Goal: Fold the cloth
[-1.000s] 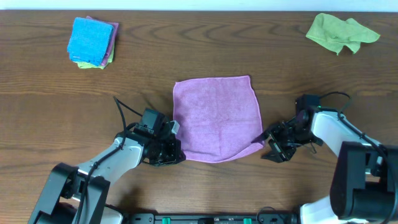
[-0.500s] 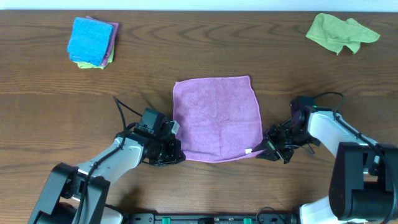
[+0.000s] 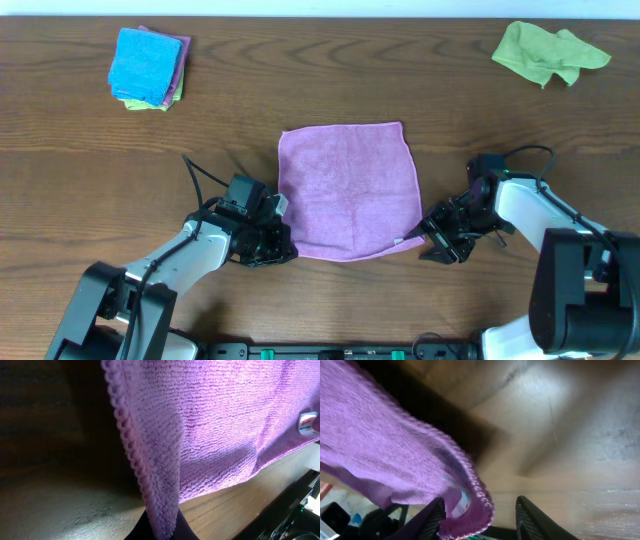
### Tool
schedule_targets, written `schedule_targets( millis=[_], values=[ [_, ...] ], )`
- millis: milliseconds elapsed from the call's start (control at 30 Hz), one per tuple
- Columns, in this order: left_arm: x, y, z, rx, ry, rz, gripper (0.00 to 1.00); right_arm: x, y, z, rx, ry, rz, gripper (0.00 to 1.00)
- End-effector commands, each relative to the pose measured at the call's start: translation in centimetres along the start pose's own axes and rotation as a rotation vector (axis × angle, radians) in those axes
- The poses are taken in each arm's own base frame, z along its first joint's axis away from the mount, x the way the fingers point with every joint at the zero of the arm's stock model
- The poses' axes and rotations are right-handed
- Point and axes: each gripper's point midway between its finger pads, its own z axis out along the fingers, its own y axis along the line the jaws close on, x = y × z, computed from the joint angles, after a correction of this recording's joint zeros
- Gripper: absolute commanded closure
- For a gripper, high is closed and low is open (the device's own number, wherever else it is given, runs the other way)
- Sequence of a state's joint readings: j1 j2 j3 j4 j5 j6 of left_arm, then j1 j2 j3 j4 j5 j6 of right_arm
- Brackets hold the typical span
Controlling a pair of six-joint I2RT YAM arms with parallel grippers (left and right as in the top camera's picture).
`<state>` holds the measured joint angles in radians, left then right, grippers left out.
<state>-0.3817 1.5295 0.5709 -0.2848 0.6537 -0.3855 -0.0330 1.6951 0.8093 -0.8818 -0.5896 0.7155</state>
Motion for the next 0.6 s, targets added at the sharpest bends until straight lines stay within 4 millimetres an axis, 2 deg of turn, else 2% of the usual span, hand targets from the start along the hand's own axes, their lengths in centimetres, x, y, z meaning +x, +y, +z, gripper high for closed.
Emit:
schedule_targets(
  millis=[0, 100, 200, 400, 567],
  values=[
    [-0.3, 0.0, -0.2, -0.006, -0.011, 0.007, 0.94, -0.3, 0.6, -0.1, -0.01, -0.01, 0.006, 0.53],
    [-0.2, 0.0, -0.2, -0.006, -0.011, 0.007, 0.94, -0.7, 1.3, -0.1, -0.044, -0.021, 0.002, 0.5],
    [-0.2, 0.0, -0.2, -0.007, -0.009, 0.006, 0.95, -0.8, 1.4, -0.1, -0.049, -0.023, 0.007, 0.53],
    [-0.2, 0.0, -0.2, -0.007, -0.009, 0.006, 0.95, -0.1, 0.9, 0.0, -0.026, 0.006, 0.022, 0.73],
    [-0.2, 0.0, -0.2, -0.007, -0.009, 0.006, 0.95, 0.2, 0.7, 0.0, -0.021, 0.018, 0.02, 0.79]
  ],
)
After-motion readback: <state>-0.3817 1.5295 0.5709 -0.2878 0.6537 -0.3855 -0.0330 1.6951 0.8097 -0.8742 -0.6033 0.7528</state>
